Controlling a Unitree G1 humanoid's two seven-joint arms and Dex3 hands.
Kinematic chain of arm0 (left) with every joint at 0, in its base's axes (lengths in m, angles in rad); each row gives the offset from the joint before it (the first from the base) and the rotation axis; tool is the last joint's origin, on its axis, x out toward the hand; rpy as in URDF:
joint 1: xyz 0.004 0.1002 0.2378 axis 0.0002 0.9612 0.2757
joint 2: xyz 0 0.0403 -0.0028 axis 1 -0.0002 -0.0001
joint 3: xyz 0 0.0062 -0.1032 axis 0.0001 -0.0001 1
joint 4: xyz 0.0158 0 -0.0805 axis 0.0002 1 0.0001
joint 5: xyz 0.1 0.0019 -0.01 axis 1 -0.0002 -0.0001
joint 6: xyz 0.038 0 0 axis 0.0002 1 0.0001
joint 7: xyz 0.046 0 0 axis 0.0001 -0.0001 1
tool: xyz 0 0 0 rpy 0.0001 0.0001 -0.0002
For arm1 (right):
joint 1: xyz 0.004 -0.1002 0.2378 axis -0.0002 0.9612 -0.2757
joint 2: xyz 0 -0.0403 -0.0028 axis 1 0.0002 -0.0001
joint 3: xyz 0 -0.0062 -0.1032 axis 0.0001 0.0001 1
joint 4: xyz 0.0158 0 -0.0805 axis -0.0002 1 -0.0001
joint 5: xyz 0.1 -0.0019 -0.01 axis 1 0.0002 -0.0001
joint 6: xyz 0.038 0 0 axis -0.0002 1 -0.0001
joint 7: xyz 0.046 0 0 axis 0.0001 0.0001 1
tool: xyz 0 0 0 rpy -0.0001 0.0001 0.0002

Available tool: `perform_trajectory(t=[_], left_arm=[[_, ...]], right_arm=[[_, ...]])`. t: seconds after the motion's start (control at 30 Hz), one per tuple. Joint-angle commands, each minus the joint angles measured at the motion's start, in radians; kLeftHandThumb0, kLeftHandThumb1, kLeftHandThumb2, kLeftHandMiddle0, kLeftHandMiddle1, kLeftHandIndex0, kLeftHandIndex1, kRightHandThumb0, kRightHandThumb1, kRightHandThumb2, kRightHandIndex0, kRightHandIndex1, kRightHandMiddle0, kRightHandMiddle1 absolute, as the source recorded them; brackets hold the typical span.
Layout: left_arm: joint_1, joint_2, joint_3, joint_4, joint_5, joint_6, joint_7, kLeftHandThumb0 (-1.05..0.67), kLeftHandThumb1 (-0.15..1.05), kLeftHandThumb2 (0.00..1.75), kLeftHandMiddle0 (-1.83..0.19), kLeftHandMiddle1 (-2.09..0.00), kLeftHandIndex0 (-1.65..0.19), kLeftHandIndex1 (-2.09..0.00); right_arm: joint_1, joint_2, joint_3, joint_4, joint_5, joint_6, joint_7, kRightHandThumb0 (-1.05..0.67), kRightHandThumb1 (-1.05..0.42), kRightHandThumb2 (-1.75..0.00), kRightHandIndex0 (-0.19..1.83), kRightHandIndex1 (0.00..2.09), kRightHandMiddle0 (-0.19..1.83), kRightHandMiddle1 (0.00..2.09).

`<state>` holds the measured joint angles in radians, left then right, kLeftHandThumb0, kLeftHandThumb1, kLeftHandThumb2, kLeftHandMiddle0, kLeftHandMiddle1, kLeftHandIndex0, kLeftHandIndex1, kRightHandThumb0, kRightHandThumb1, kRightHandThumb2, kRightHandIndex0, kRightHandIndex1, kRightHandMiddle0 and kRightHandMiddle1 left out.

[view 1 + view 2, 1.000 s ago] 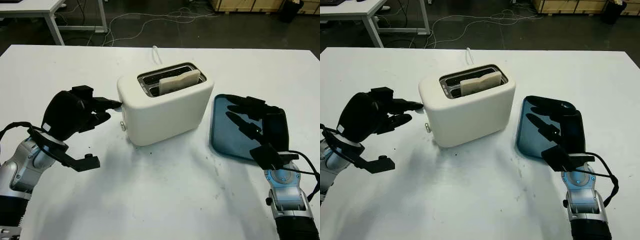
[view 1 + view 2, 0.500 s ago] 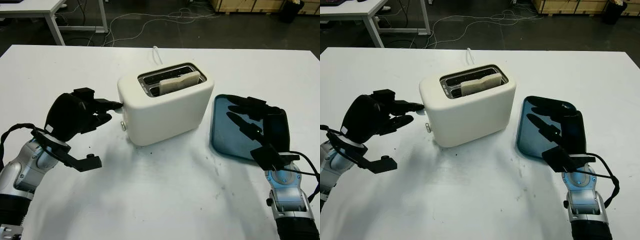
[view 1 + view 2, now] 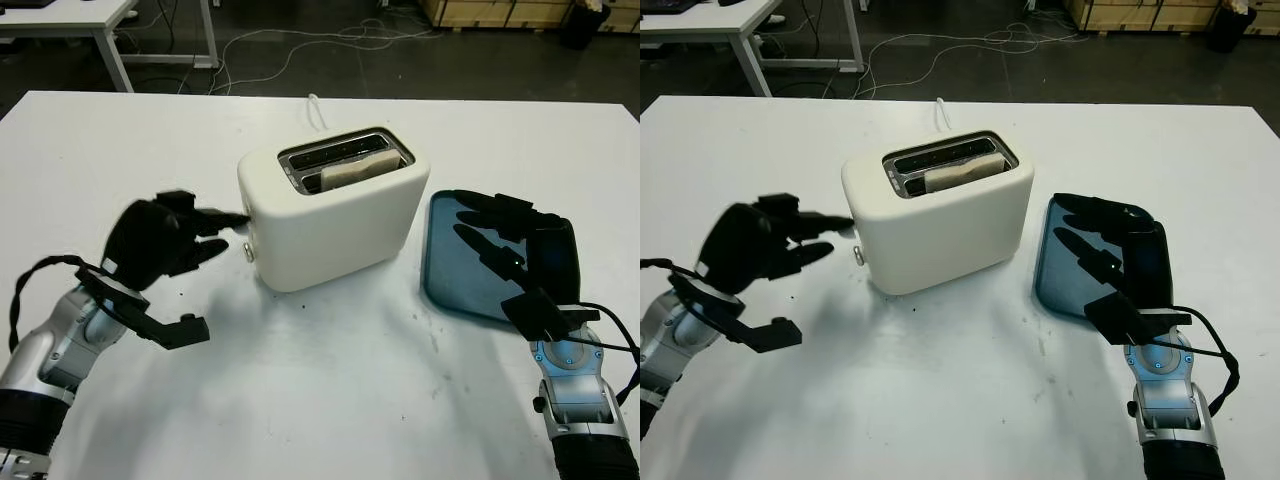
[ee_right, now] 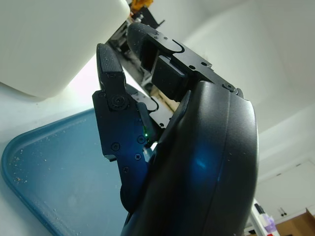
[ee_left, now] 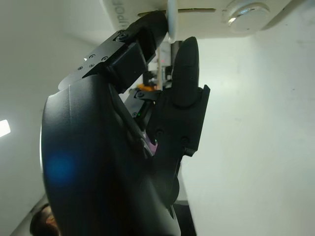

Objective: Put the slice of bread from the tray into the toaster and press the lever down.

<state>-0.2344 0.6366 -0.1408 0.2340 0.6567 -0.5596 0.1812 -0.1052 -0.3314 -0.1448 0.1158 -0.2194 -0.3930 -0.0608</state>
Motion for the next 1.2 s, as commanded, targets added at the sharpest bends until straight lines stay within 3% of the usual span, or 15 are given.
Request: perform_trajectory(t=[0.0, 0.47, 0.87, 0.9, 0.97, 1.0, 1.17], left_arm=[[0.011, -0.009, -0.068, 0.044, 0.048, -0.01, -0.041, -0.33, 0.92, 0.27, -0.78, -1.42, -1.09, -0.09], [-0.007, -0.025, -0.153, 0.168, 0.044, -0.04, -0.034, -0.39, 0.92, 0.34, -0.76, -1.45, -1.08, -0.1], [-0.044, 0.045, -0.141, 0.069, 0.027, -0.053, -0.083, -0.48, 0.92, 0.5, -0.8, -1.42, -1.16, -0.23], [-0.051, 0.05, -0.139, 0.063, 0.024, -0.056, -0.09, -0.47, 0.92, 0.5, -0.79, -1.47, -1.14, -0.33], [-0.066, 0.056, -0.138, 0.053, 0.02, -0.062, -0.1, -0.46, 0.92, 0.51, -0.75, -1.59, -0.89, -0.9], [-0.072, 0.057, -0.138, 0.05, 0.019, -0.063, -0.106, -0.46, 0.92, 0.52, -0.74, -1.63, -0.82, -1.06], [-0.092, 0.054, -0.143, 0.054, 0.01, -0.066, -0.136, -0.45, 0.92, 0.55, -0.76, -1.62, -0.73, -1.26]], right_arm=[[0.008, -0.002, -0.002, -0.013, 0.006, -0.006, 0.001, -0.37, -0.92, -0.1, 0.96, 0.23, 0.94, 0.0], [0.008, -0.003, -0.003, -0.005, 0.01, -0.013, 0.003, -0.39, -0.92, -0.11, 0.96, 0.23, 0.94, 0.0], [0.008, -0.001, -0.002, -0.005, 0.011, -0.013, 0.004, -0.39, -0.92, -0.11, 0.96, 0.23, 0.95, 0.0], [0.008, -0.001, -0.002, -0.004, 0.013, -0.014, 0.005, -0.39, -0.92, -0.11, 0.96, 0.23, 0.95, 0.0], [0.01, -0.002, -0.002, -0.008, 0.009, -0.01, 0.004, -0.39, -0.92, -0.11, 0.96, 0.24, 0.95, 0.0], [0.011, -0.003, -0.002, -0.011, 0.005, -0.008, 0.003, -0.39, -0.92, -0.11, 0.96, 0.24, 0.95, 0.0], [0.01, -0.004, -0.004, -0.006, 0.01, -0.013, 0.003, -0.38, -0.92, -0.11, 0.96, 0.24, 0.95, 0.0]])
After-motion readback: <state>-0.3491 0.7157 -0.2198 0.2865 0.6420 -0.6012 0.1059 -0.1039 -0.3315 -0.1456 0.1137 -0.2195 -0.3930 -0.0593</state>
